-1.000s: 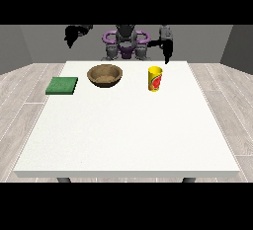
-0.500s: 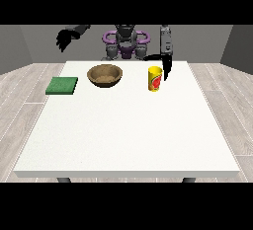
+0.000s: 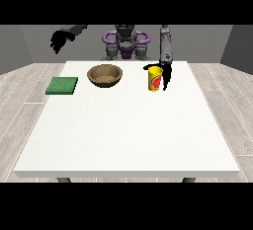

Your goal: Pick the cup and pour the ball into the bowl, then pick the bowl and place it on the pad

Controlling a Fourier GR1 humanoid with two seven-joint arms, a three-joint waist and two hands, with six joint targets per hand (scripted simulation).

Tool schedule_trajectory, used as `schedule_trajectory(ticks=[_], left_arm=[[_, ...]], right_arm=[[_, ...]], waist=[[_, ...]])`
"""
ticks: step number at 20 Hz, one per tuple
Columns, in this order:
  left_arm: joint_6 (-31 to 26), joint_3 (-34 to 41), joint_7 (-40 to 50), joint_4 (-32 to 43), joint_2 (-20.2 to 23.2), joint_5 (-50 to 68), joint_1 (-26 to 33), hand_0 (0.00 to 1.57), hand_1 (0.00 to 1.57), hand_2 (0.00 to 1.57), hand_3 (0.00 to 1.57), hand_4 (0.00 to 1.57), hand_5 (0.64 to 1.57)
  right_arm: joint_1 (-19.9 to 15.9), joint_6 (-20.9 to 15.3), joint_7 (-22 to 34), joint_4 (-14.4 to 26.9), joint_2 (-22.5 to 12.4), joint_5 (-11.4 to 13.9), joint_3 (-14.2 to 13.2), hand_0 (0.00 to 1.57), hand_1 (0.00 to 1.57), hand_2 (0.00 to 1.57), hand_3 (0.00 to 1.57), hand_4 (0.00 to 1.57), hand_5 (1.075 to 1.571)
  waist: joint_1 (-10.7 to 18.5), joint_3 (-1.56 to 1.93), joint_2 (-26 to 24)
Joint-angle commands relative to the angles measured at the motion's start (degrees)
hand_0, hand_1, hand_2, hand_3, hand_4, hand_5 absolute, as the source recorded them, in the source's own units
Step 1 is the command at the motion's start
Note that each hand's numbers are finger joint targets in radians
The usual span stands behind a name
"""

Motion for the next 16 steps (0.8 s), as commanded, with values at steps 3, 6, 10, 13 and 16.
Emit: schedule_trajectory(ticks=[3,6,10,13,16], left_arm=[[4.89,2.17,-8.24,10.6,-0.64,-1.27,-3.25,0.7,0.7,0.64,0.0,1.01,1.553],[10.46,0.82,-8.8,10.43,1.26,-5.52,-1.93,1.23,1.23,1.57,1.57,1.34,1.481],[11.87,3.19,-12.51,14.6,2.58,-4.58,-4.19,1.28,1.28,1.57,1.57,1.37,1.457],[15.25,-0.97,-5.32,13.35,0.89,-8.18,-4.92,1.28,1.28,1.57,1.57,1.41,1.418],[19.48,-4.79,0.9,11.23,0.72,-12.75,-6.05,1.27,1.27,1.57,1.57,1.4,1.432]], right_arm=[[-1.4,-0.3,3.38,-4.97,-0.73,-1.31,0.59,0.0,0.0,0.0,0.0,0.68,1.569],[-2.35,3.85,3.95,-2.16,-4.89,-6.13,-3.44,0.0,0.0,0.0,0.14,0.65,1.569],[-2.07,6.09,2.48,-2.31,-5.93,-8.86,-5.29,0.0,0.0,0.0,0.16,0.64,1.568],[-1.38,6.53,3.56,3.62,-7.72,-8.82,-7.3,0.0,0.0,0.0,0.15,0.63,1.566],[-1.39,7.7,5.73,8.79,-10.18,-9.77,-8.9,0.0,0.0,0.0,0.29,0.64,1.567]], waist=[[-3.61,-0.05,2.2],[-4.54,-0.01,2.19],[-5.4,-0.02,5.1],[-3.09,0.03,-1.73],[-1.79,0.09,-6.92]])
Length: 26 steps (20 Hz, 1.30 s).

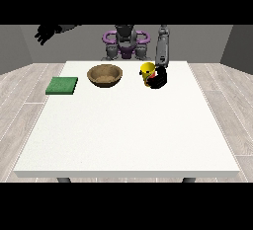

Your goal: Pick the cup and pour the ball into the bowl, then pick the bowl and place it on the pad

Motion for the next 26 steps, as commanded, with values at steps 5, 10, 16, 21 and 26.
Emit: schedule_trajectory(ticks=[5,10,16,21,26], left_arm=[[15.57,-13.24,15.39,-0.68,-1.4,-17.91,-5.11,1.31,1.31,1.57,1.57,1.4,1.502],[21.56,-23.33,28.72,5.12,0.92,-34.44,-10.36,1.36,1.36,1.57,1.57,1.46,1.535],[18.82,-31.81,46.81,8.6,-7.68,-46.65,-15.52,1.36,1.36,1.57,1.57,1.46,1.535],[12.62,-37.02,57.77,10.44,-8.4,-53.9,-25.05,1.33,1.33,1.57,1.57,1.47,1.535],[6.91,-44.47,67.61,11.79,-8.47,-62.46,-28.36,1.46,1.46,1.57,1.57,1.26,1.557]], right_arm=[[-0.21,1.59,0.56,9.83,-2.06,-0.08,-1.69,0.0,0.0,0.0,0.3,0.64,1.564],[-0.38,1.51,-0.82,12.39,-0.44,1.81,0.1,0.0,0.0,0.0,0.15,0.67,1.561],[2.15,3.5,-2.73,20.59,-1.53,2.13,-1.85,0.0,0.0,0.0,0.0,0.69,1.56],[-4.08,4.53,-2.12,23.15,-3.64,0.75,-2.16,0.0,0.0,0.0,0.12,0.7,1.561],[-3.42,4.1,-4.17,24.25,-1.84,3.6,-0.04,0.0,0.0,0.0,0.18,0.69,1.556]], waist=[[2.24,0.15,-9.36],[1.75,0.31,-10.95],[5.89,0.06,-16.42],[4.26,0.0,-13.34],[2.79,-0.02,-15.27]])
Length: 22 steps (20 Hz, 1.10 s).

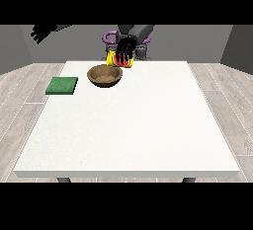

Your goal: Pick the cup and pour the ball into the bowl, then pick the bowl and place it on the pad

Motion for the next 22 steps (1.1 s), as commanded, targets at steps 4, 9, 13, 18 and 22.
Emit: schedule_trajectory(ticks=[4,9,13,18,22], left_arm=[[-11.96,-10.48,11.03,0.59,-0.5,-10.83,-5.93,1.4,1.4,1.57,1.57,1.04,1.571],[-22.27,-15.68,13.07,-4.93,-0.51,-11.34,-3.48,0.27,0.27,1.26,1.55,1.04,1.571],[-27.24,-17.9,10.81,-11.05,-0.51,-11.55,0.24,0.17,0.17,1.19,1.57,1.13,1.57],[-19.89,-11.5,10.45,-12.75,1.82,-11.05,3.57,0.0,0.0,1.15,1.49,1.04,1.567],[-11.14,1.23,3.39,-19.23,6.25,2.56,5.83,1.04,1.04,1.57,1.44,1.27,1.567]], right_arm=[[-1.32,-1.32,-1.33,3.17,1.78,2.23,1.67,0.0,0.0,0.0,0.26,0.69,1.554],[-2.53,-0.41,-1.91,4.1,2.57,2.15,2.71,0.0,0.0,0.0,0.33,0.69,1.552],[-0.65,-1.03,-1.45,4.38,3.26,2.98,3.49,0.0,0.0,0.0,0.27,0.69,1.548],[3.7,-0.97,0.21,0.87,3.6,2.54,3.78,0.0,0.0,0.0,0.27,0.69,1.548],[2.96,-3.59,1.21,0.84,2.79,2.46,2.23,0.0,0.0,0.0,0.14,0.73,1.546]], waist=[[-0.88,-0.03,-1.79],[-3.86,-0.08,-1.45],[-1.5,-0.12,-4.23],[-0.56,-0.17,-6.36],[3.19,-0.43,-6.93]])
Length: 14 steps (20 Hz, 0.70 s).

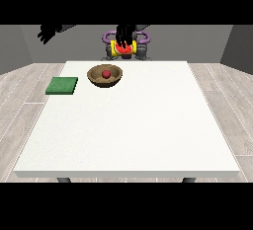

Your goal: Pick the cup and pour the ball into the bowl, then pick the bowl and place it on the pad

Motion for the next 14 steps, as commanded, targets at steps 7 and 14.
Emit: schedule_trajectory(ticks=[7,14], left_arm=[[7.63,30.94,-13.23,-15.64,3.57,35.77,4.42,0.0,0.0,0.0,0.0,1.16,1.561],[-9.32,48.06,-21.09,-20.7,9.4,61.39,4.58,0.0,0.0,0.0,0.0,1.05,1.566]], right_arm=[[1.22,-6.01,0.94,-0.76,2.67,2.52,0.6,0.0,0.0,0.0,0.0,0.79,1.556],[2.69,-11.97,-2.08,-0.13,8.53,5.56,2.27,0.0,0.0,0.0,0.0,0.75,1.563]], waist=[[8.8,-0.75,-1.49],[13.06,-0.2,2.38]])
